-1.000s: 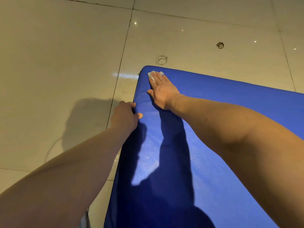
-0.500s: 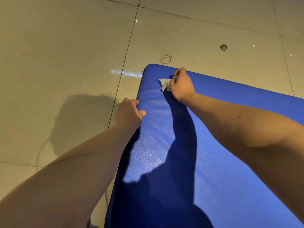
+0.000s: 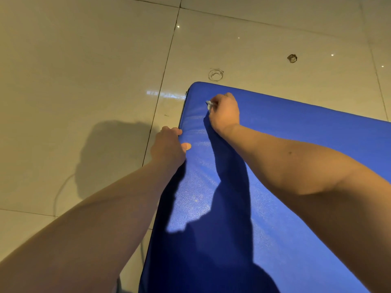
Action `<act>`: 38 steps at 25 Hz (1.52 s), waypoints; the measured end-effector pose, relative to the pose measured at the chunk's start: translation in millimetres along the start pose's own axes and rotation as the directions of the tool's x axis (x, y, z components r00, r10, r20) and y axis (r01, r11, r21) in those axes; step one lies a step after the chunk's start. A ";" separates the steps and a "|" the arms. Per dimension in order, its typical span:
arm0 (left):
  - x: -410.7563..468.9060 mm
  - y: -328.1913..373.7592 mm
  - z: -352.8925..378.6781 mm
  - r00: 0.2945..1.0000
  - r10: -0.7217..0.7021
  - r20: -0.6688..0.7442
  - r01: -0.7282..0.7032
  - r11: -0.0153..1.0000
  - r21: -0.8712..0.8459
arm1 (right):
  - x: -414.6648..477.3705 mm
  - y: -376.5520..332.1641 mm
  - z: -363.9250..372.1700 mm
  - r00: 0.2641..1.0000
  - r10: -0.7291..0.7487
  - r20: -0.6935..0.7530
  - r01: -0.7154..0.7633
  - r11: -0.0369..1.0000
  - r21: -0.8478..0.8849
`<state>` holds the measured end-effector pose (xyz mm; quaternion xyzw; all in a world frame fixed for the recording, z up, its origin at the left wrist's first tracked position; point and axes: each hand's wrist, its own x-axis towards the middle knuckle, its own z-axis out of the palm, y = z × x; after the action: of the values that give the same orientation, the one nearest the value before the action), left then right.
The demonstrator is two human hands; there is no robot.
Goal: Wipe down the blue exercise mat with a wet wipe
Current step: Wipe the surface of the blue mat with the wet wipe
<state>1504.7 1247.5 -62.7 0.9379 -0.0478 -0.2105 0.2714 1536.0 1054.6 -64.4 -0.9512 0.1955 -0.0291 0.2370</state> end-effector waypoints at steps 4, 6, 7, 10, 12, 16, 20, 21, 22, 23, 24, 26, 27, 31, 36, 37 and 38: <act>-1.7 1.0 2.9 0.999 -0.037 -0.021 0.037 0.999 -0.002 | 10.0 -40.9 18.7 0.990 -0.136 0.039 0.137 0.990 -0.023; -2.7 1.4 2.4 0.999 -0.034 -0.026 0.034 0.999 -0.009 | 15.0 -45.3 23.9 0.991 -0.136 0.008 0.136 0.982 -0.129; -3.0 1.2 1.9 0.999 -0.030 -0.026 0.030 1.000 -0.001 | 16.4 -42.2 23.8 0.991 -0.135 0.008 0.135 0.981 -0.137; -2.9 1.2 0.2 1.000 -0.011 -0.018 0.012 1.000 0.020 | 22.4 -27.2 10.5 0.985 -0.165 0.049 0.168 0.984 -0.063; -3.5 1.6 -0.3 1.000 -0.019 -0.009 0.019 1.000 0.023 | 28.2 -8.0 -2.2 0.989 -0.144 0.044 0.147 0.986 -0.075; -3.0 -0.1 0.9 1.000 -0.028 -0.006 0.028 1.000 -0.004 | 28.6 59.0 -33.5 0.995 0.082 -0.048 -0.086 0.992 -0.088; -1.9 -0.4 2.3 1.000 -0.010 -0.014 0.010 1.000 0.022 | 27.0 48.8 -23.6 0.944 0.301 -0.131 -0.311 0.949 -0.056; -1.7 -0.9 3.1 1.000 -0.009 -0.016 0.009 1.000 0.021 | 24.7 28.1 -11.1 0.958 0.262 -0.115 -0.269 0.962 -0.044; -1.2 -1.8 3.6 1.000 -0.008 -0.021 0.008 1.000 0.020 | 20.7 3.9 2.9 0.978 0.193 -0.081 -0.196 0.980 -0.026; -0.8 -3.1 4.5 1.000 -0.003 -0.029 0.003 1.000 0.022 | 14.7 -20.2 17.2 0.994 0.103 -0.032 -0.103 0.995 -0.013; 0.0 -4.3 5.9 0.999 0.013 -0.039 -0.012 1.000 0.025 | 6.2 -41.2 30.2 0.999 0.007 0.034 -0.006 1.000 -0.005; 1.9 -6.4 8.2 0.998 0.035 -0.046 -0.034 0.999 0.028 | -11.3 -65.4 42.9 0.971 -0.163 0.173 0.168 0.986 -0.011; 2.1 -7.1 8.3 0.999 0.029 -0.039 -0.028 0.999 0.026 | -14.8 -65.2 42.5 0.953 -0.225 0.204 0.235 0.972 -0.024; 2.1 -6.8 6.7 1.000 0.000 -0.019 0.000 1.000 -0.005 | -7.4 -14.1 7.3 0.979 -0.173 0.108 0.183 0.978 -0.095; -4.7 -0.3 1.4 1.000 0.008 -0.009 -0.008 1.000 0.020 | -10.2 64.2 -31.8 0.976 0.200 -0.090 -0.204 0.978 -0.038; -6.4 1.5 0.9 1.000 0.013 -0.009 -0.012 0.999 0.042 | -11.6 60.3 -26.7 0.958 0.262 -0.115 -0.265 0.964 -0.017; -6.9 2.2 1.4 1.000 0.014 -0.005 -0.014 0.998 0.056 | -13.8 48.1 -19.3 0.948 0.291 -0.125 -0.293 0.956 0.003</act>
<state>1498.0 1246.4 -60.0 0.9454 -0.0594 -0.2047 0.2466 1503.3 1012.4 -69.0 -0.9099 0.3487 -0.0513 0.2187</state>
